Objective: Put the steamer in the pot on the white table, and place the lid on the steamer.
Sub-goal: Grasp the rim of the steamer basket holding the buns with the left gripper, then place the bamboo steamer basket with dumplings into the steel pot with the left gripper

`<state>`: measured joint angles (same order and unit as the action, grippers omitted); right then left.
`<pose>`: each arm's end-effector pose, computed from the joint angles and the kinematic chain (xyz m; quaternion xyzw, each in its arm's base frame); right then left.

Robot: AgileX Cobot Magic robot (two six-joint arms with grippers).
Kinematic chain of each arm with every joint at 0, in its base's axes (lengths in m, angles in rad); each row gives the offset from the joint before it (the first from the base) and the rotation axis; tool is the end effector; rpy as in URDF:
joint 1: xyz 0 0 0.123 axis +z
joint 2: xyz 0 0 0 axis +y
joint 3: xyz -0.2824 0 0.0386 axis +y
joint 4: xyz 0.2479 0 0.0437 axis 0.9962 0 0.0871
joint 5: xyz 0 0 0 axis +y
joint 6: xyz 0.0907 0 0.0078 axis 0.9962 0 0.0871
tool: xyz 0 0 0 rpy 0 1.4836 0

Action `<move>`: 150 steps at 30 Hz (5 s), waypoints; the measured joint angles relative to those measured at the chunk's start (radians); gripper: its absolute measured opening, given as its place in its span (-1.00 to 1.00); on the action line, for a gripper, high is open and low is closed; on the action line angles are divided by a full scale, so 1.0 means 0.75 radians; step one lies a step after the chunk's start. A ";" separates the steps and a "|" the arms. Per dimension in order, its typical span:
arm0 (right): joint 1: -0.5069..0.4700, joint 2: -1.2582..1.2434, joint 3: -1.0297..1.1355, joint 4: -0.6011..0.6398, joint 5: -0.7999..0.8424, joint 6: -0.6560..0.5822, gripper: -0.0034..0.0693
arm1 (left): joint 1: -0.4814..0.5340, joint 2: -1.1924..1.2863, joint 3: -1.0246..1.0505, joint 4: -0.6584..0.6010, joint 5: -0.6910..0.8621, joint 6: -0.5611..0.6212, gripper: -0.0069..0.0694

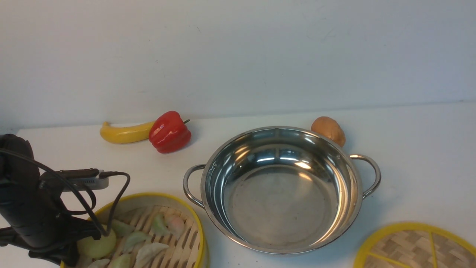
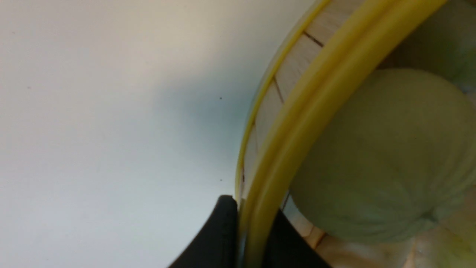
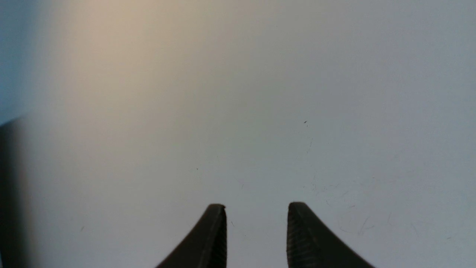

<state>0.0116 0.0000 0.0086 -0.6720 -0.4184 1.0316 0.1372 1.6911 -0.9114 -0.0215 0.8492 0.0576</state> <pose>0.0463 0.0235 0.2385 0.0008 0.5528 0.2392 0.7982 0.2793 0.0371 0.1645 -0.0468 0.9988 -0.0067 0.0153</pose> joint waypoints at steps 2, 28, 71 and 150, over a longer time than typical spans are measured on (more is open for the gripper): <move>0.000 0.000 0.000 0.000 0.000 0.000 -0.23 | 0.003 0.000 0.000 0.037 0.010 -0.012 -0.72; 0.000 0.000 0.000 0.000 0.104 0.099 -0.23 | 0.438 -0.095 -0.093 -0.186 0.165 0.241 -0.71; 0.069 0.066 0.000 -0.131 0.113 0.220 -0.23 | -0.630 0.464 -1.384 -0.216 0.507 -0.077 -0.71; 0.074 0.066 0.000 -0.298 0.098 0.382 -0.23 | -0.713 0.795 -1.453 -0.103 0.503 -0.089 -0.69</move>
<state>0.0671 0.0492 0.0086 -0.8953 -0.3450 1.3180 -0.3979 2.2870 -2.0013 -0.0984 1.2265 -0.0090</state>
